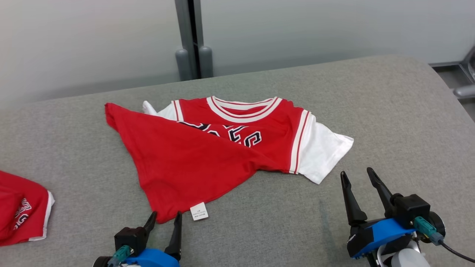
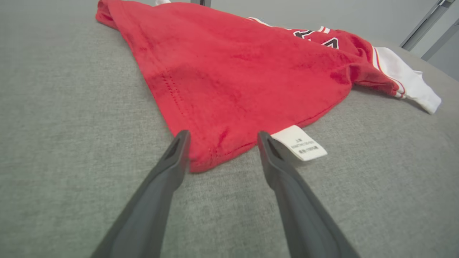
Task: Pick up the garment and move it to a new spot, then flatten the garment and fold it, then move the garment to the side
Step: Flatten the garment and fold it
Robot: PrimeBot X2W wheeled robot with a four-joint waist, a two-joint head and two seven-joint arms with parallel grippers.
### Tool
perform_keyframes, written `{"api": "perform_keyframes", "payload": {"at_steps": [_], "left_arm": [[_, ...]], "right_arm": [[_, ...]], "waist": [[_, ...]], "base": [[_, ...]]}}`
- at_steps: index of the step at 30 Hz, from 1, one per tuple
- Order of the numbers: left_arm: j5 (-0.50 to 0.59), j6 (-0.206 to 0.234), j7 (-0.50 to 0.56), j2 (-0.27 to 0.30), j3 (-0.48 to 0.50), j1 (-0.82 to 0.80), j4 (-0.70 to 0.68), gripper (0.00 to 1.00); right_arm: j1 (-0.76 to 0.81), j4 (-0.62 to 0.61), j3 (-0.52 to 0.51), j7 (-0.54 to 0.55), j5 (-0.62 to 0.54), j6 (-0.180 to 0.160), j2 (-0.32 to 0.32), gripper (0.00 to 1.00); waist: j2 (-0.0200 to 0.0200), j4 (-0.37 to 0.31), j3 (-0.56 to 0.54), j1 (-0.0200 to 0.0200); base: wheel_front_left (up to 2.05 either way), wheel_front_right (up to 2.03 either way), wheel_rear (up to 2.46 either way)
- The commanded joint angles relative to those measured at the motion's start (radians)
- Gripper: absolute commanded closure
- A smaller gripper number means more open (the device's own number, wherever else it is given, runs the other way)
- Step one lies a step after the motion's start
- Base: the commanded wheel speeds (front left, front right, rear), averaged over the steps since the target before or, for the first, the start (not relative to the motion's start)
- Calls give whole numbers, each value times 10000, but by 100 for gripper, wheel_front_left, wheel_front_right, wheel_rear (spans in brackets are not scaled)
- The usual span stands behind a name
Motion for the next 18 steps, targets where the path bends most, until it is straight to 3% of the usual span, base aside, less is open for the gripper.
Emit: {"api": "perform_keyframes", "payload": {"at_steps": [1,9,18], "left_arm": [[-130,-71,-48,52,77,-219,195,0],[-250,219,-37,104,770,-256,610,0],[-576,-83,-13,-6,-239,-490,870,0]], "right_arm": [[-162,-83,-17,-45,-80,2,-20,0],[-24,-244,-178,-45,-171,2,-17,0],[-194,-180,-84,-45,-190,2,-22,0]], "waist": [[-1,-83,67,-1],[-1,-238,249,-1],[-1,-112,389,-1]], "base": [[0,0,0],[0,0,0],[0,0,0]]}}
